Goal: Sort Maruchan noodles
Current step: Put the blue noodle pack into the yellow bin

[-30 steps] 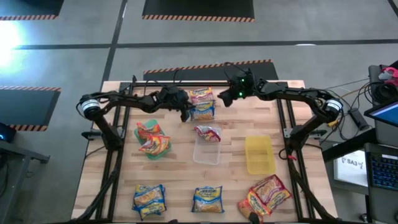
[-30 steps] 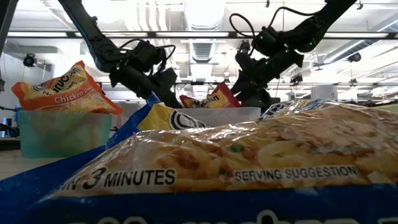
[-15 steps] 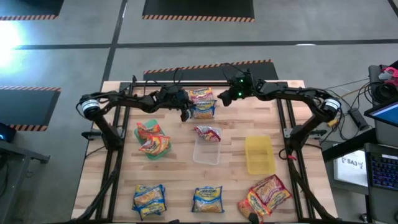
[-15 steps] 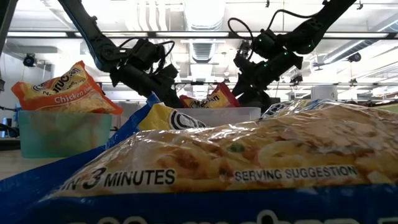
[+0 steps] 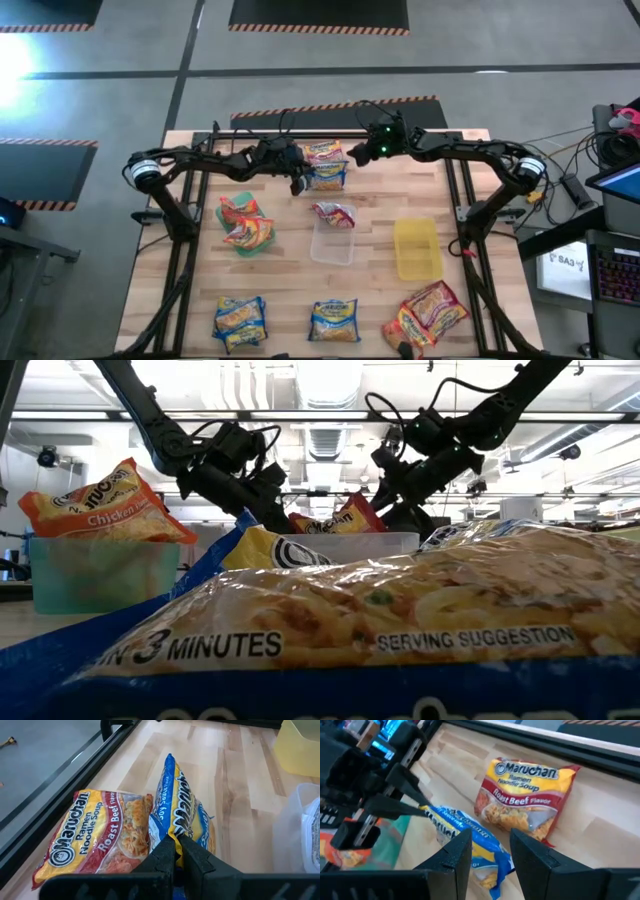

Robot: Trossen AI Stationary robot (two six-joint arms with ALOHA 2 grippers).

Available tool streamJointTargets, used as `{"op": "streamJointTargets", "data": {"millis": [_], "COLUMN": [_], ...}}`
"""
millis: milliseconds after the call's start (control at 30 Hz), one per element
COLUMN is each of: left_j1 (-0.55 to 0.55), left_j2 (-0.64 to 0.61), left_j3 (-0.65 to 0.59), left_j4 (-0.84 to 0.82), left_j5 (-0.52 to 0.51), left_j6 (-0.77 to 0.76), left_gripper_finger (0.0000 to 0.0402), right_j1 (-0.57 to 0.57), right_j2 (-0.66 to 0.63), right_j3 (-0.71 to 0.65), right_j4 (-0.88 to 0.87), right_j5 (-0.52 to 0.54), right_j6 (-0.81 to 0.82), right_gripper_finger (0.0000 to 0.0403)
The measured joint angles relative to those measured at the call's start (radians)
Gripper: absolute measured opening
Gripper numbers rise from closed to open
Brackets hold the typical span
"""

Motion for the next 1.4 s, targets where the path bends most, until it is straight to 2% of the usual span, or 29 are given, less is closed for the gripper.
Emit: {"op": "streamJointTargets", "data": {"millis": [200,333,433,567,667,933,1200,1400], "left_j1": [-0.006,-0.006,-0.006,-0.006,-0.006,-0.006,-0.006,-0.006], "left_j2": [0.000,0.000,0.000,0.000,0.000,0.000,0.001,0.002], "left_j3": [0.000,0.000,0.000,0.000,0.000,0.000,0.000,0.000], "left_j4": [0.000,0.000,0.000,0.000,0.000,0.034,0.039,0.056], "left_j5": [0.015,0.099,0.114,0.114,0.114,0.114,0.114,0.114], "left_j6": [0.077,0.110,0.121,0.163,0.176,0.191,0.192,0.199], "left_gripper_finger": [0.0000,0.0000,0.0000,0.0000,0.0000,0.0000,0.0000,0.0000], "right_j1": [-0.008,-0.006,-0.004,0.001,0.010,0.046,0.068,0.073], "right_j2": [0.000,0.000,0.000,0.000,0.007,0.058,0.100,0.119], "right_j3": [0.000,0.000,0.000,0.000,0.000,0.000,0.000,0.000], "right_j4": [-0.049,-0.055,-0.054,-0.061,-0.057,-0.058,-0.050,-0.047], "right_j5": [-0.038,-0.123,-0.164,-0.167,-0.167,-0.167,-0.219,-0.212], "right_j6": [-0.041,-0.091,-0.199,-0.397,-0.480,-0.547,-0.517,-0.582], "right_gripper_finger": [0.0125,0.0148,0.0177,0.0212,0.0226,0.0231,0.0231,0.0231]}}
